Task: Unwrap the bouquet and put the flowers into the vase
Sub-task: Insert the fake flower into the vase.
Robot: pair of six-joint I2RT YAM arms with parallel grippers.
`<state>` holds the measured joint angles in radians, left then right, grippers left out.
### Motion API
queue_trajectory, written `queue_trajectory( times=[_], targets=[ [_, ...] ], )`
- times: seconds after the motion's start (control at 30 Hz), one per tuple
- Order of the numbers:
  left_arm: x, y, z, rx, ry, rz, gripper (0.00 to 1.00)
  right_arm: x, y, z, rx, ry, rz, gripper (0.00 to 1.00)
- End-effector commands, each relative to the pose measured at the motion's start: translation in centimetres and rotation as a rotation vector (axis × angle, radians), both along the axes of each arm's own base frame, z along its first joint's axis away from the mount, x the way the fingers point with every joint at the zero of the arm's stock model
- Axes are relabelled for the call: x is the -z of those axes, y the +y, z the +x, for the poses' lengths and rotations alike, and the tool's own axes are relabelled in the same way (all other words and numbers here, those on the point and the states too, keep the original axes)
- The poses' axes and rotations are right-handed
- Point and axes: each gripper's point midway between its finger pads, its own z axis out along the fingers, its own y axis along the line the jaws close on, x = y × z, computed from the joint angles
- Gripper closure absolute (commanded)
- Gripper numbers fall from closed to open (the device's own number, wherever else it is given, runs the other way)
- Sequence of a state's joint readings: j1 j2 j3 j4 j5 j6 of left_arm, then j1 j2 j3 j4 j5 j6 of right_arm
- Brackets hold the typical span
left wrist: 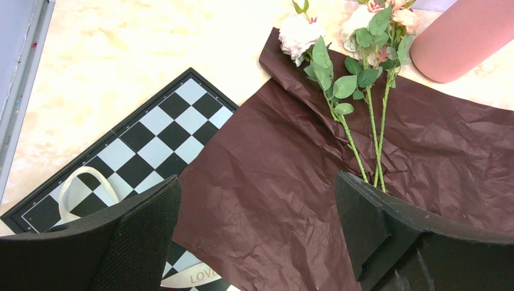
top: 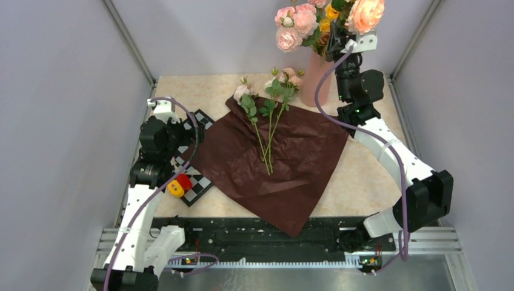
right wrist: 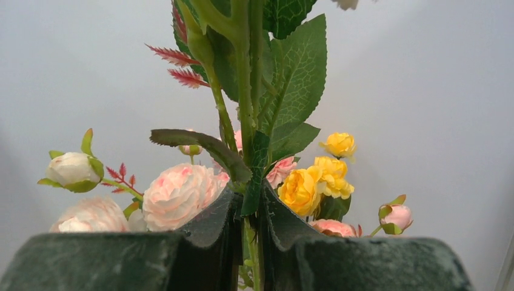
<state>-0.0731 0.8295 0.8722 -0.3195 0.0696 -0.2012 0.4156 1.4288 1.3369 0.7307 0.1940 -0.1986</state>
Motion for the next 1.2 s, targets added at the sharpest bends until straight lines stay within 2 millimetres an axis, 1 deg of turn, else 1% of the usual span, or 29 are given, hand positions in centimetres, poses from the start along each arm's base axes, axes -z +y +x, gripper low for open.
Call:
queue_trajectory(
  times=[0.0, 0.37, 0.6, 0.9, 1.17],
  targets=[
    [-0.1, 0.3, 0.3, -0.003, -0.015, 0.016, 0.01, -3.8, -1.3, -1.3, 0.035, -0.163, 0.061, 1.00],
    [0.2, 0.1, 0.6, 0.006, -0.004, 0.017, 0.01, -3.2, -1.0, 0.7, 0.081, -0.198, 0.055, 1.00],
    [0.2, 0.0, 0.6, 0.013, -0.001, 0.013, 0.01, -2.9, -0.4, 1.9, 0.085, -0.206, 0.046, 1.00],
    [0.2, -0.1, 0.6, 0.022, -0.001, 0.009, 0.01, -3.7, -0.7, 2.1, 0.118, -0.235, 0.043, 1.00],
    [0.2, -0.1, 0.5, 0.022, -0.004, 0.010, 0.01, -3.5, -0.5, 3.1, 0.140, -0.229, 0.021, 1.00]
  ],
)
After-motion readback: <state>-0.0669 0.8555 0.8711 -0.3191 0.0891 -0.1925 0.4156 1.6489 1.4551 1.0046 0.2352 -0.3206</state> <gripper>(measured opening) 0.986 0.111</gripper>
